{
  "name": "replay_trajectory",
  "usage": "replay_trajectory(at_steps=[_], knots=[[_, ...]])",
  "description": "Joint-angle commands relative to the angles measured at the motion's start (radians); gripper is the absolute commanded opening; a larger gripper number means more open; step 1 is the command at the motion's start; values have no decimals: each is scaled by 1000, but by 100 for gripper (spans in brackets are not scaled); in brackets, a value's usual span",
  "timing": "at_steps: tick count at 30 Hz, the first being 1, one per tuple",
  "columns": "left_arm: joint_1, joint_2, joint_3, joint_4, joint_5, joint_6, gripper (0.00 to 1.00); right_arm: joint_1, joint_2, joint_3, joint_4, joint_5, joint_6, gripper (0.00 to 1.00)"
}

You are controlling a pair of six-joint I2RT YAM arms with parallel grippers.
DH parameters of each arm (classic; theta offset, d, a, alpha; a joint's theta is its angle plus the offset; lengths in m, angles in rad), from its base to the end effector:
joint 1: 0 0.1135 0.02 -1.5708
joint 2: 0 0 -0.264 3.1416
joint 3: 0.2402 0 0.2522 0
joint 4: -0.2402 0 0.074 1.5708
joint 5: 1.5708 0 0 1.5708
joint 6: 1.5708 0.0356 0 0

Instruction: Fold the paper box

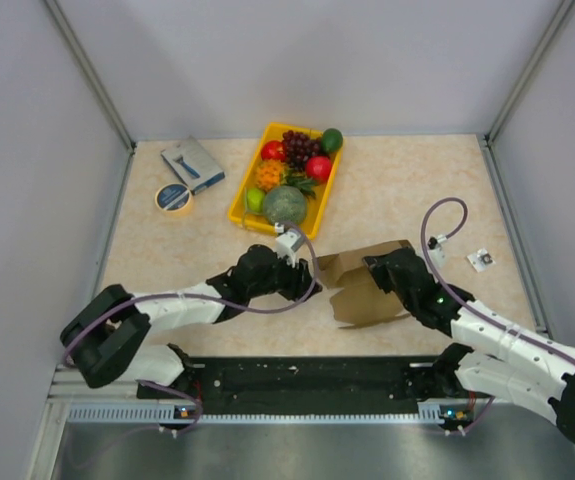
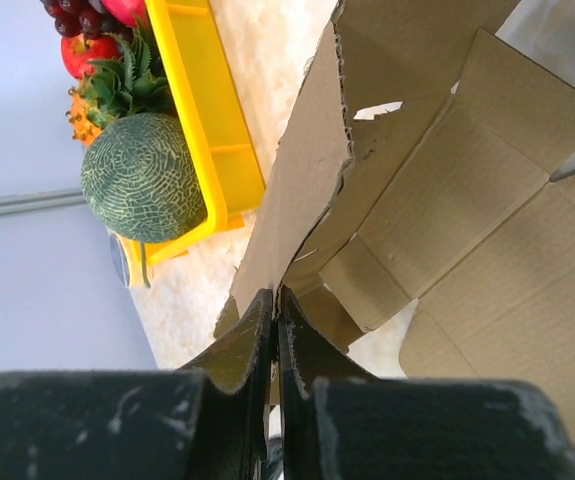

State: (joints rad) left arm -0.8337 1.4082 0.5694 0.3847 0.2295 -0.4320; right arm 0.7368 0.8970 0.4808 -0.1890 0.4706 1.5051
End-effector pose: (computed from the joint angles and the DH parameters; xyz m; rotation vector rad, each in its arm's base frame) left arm 0.1844 -0.2152 0.1842 0.5846 2.0902 -1.0010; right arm 0.1520 0.1161 0.2155 1.0794 1.9334 0.8080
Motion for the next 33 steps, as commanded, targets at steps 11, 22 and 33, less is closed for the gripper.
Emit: replay_trajectory(at_steps=[11,22,33], knots=[[-165,-141,36,-29,-118,45,51,-2,85,73,-110,-50,161,0],[-177,12,221,-215,-418,-47,5,-5,51,56,-121,-17,141,0],[-177,139,203,-242,-570,-272,22,-7,74,81,-129,-17,136,0]])
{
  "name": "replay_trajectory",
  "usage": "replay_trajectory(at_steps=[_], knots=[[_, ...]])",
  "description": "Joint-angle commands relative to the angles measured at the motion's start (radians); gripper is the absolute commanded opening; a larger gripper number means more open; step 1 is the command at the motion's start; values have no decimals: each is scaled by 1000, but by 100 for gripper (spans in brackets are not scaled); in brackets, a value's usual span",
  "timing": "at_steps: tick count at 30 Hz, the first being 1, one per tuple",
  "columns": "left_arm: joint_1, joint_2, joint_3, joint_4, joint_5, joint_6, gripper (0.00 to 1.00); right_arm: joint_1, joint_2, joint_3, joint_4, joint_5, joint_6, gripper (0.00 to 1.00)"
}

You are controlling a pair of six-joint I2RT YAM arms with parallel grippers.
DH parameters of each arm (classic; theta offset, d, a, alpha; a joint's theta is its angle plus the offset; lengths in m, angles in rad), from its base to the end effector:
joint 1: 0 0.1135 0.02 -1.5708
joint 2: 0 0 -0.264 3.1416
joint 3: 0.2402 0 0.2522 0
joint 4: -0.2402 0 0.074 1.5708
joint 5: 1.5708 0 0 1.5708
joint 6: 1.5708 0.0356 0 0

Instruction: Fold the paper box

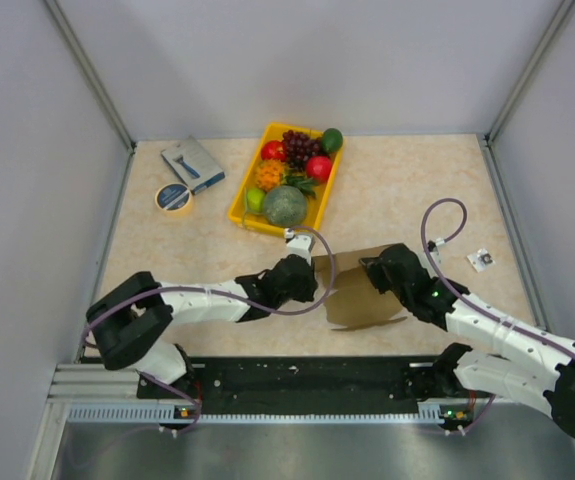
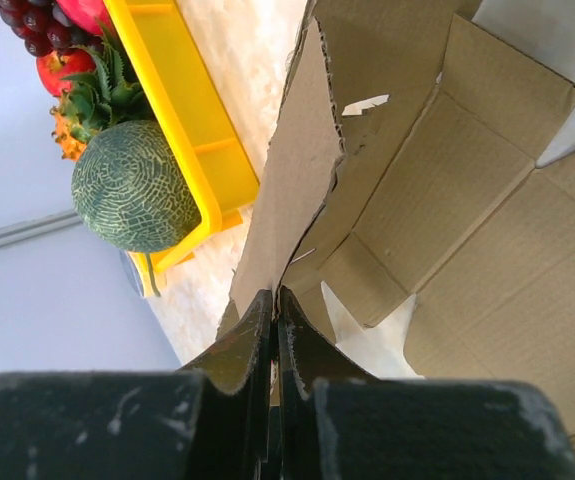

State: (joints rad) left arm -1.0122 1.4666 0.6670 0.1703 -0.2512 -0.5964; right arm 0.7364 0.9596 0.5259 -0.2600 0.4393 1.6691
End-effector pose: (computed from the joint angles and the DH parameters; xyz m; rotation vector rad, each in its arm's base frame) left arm 0.1633 -0.2446 0.1784 0.3222 2.2261 -0.6263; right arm 0.1566 0.1215 0.2133 1.2534 1.9525 0.8244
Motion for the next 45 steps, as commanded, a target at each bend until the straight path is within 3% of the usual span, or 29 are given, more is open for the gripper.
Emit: replay_trajectory(at_steps=[1,7,13,19,22,26,36,45], knots=[[1,125,126,-40,-97,-109,19,-5,11,37,-58,12,-29,0],[0,264,269,-142,-141,-92,10,-3,10,33,-62,16,-17,0],[-5,252,283,-166,-157,-130,6,-5,21,32,-67,21,-16,0],[-31,167,186,-152,-175,-218,18,-5,24,39,-70,22,-25,0],[-31,184,192,-166,-177,-239,15,-3,27,45,-70,24,-26,0],[-32,199,177,-106,-181,-232,18,-3,21,45,-73,24,-31,0],[-32,296,292,-43,-148,-135,13,-5,53,75,-108,61,-117,0],[-32,277,233,166,-36,-56,16,-3,50,62,-127,81,-135,0]])
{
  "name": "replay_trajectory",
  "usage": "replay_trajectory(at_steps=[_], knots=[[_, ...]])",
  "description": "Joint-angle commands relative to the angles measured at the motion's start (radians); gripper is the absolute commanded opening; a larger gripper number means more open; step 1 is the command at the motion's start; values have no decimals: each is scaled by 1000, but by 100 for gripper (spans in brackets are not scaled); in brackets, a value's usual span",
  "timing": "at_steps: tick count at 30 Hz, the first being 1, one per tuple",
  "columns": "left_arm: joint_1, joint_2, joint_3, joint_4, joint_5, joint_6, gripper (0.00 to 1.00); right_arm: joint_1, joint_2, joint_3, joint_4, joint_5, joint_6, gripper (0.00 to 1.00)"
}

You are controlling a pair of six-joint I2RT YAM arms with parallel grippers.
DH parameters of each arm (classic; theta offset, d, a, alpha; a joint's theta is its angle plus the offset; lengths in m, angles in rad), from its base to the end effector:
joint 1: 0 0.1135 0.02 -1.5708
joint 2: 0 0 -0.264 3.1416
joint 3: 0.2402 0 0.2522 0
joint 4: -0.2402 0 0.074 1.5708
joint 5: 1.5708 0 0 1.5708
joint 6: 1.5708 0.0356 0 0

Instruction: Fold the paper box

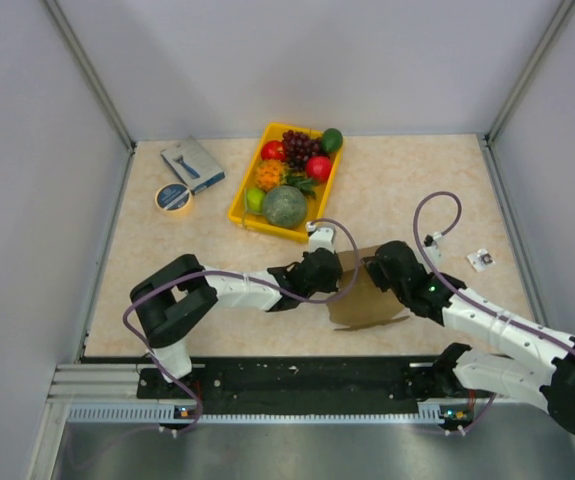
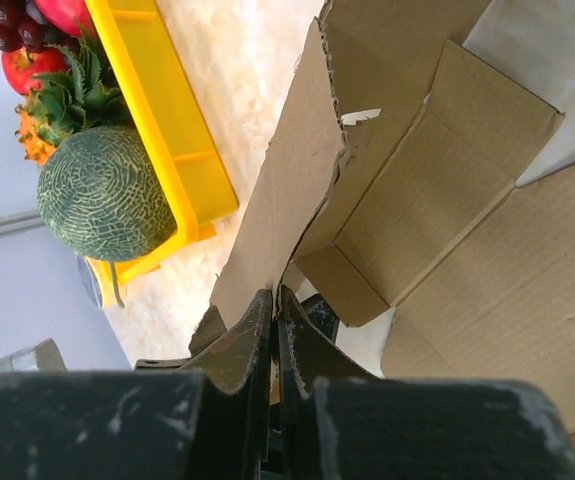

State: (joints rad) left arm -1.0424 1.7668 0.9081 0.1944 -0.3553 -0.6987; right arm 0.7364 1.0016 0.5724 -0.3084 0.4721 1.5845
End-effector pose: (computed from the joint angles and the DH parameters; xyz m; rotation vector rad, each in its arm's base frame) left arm 0.1929 -0.3059 0.1600 0.1900 2.2398 -0.5750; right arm 0.1618 0.1248 0.2174 1.1693 1.9953 0.7125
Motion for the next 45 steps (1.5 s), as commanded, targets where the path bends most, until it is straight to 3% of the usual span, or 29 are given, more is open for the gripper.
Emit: replay_trajectory(at_steps=[1,11,17,25,29,33,34,38,41,45], knots=[[-2,-20,-8,142,76,47,16,-5,8,14,-80,51,-50,0],[-2,-50,-72,212,142,65,26,-3,15,-9,-80,66,-43,0],[-1,-156,-156,192,139,85,33,-3,-1,-16,-78,85,-47,0],[-2,-421,-297,185,194,185,41,-3,5,-22,-69,79,-54,0],[5,-573,-319,53,84,237,36,-3,-3,-19,-67,80,-64,0],[91,-711,-362,2,70,262,35,-3,3,-17,-66,77,-64,0],[157,-722,-380,-1,105,258,34,-2,5,-16,-66,76,-63,0],[320,-628,-374,34,270,264,31,-3,6,-13,-63,71,-66,0],[325,-465,-234,-60,317,304,28,-3,6,-11,-60,63,-67,0],[324,-302,-132,-21,331,308,24,-3,6,-8,-61,63,-67,0]])
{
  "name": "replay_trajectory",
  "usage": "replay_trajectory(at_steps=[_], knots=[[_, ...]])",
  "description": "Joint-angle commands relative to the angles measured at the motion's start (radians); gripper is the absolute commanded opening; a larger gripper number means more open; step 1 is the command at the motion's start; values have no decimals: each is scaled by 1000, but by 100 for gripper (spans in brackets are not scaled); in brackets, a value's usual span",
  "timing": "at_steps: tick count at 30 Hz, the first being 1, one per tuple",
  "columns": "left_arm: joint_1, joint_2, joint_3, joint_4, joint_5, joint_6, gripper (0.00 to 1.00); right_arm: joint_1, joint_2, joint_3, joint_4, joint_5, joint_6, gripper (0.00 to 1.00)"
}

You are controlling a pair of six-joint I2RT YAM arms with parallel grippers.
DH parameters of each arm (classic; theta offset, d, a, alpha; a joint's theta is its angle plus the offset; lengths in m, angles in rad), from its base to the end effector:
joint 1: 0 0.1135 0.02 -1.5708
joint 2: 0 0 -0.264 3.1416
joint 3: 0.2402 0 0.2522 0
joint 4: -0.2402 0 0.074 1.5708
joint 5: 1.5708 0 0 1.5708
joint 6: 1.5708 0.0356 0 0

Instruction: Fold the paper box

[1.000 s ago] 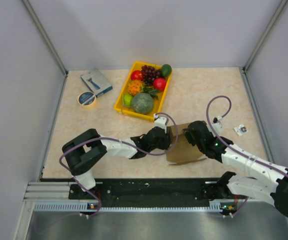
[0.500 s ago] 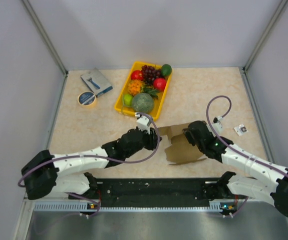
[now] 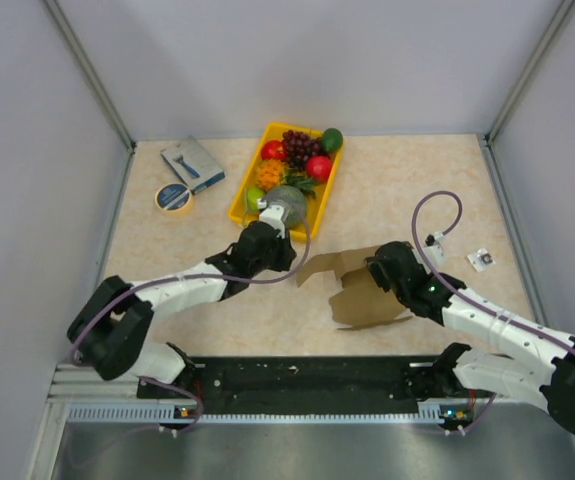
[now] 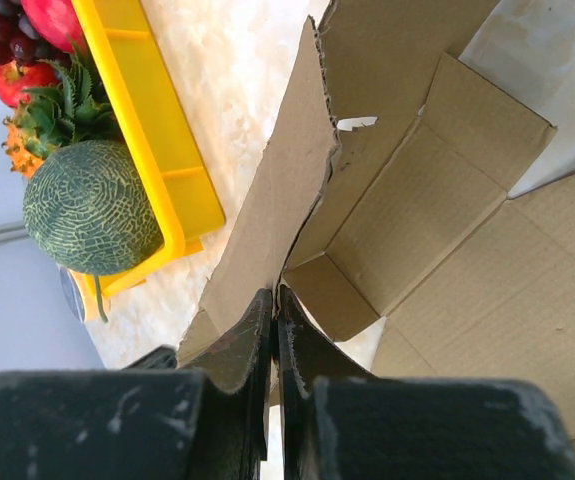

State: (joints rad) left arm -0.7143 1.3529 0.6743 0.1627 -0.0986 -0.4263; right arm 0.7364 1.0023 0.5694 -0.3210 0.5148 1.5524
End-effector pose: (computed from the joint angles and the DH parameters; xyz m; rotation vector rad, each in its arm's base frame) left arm 0.2187 -0.1850 0.2102 0.2460 2.1243 -0.5835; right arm 0.1614 0.1226 0.2158 1.1408 1.9857 0.6488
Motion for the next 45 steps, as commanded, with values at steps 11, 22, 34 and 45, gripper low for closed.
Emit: replay_trajectory(at_steps=[11,22,34,45], knots=[[-62,295,143,231,355,20,20,-5,25,1,-44,24,-44,0],[-192,336,136,322,353,-29,21,-5,13,10,-33,7,-81,1],[-231,252,74,255,301,76,47,-3,4,4,-32,-18,-40,1],[-246,195,94,158,407,72,40,-3,1,-8,-30,-32,-5,2]])
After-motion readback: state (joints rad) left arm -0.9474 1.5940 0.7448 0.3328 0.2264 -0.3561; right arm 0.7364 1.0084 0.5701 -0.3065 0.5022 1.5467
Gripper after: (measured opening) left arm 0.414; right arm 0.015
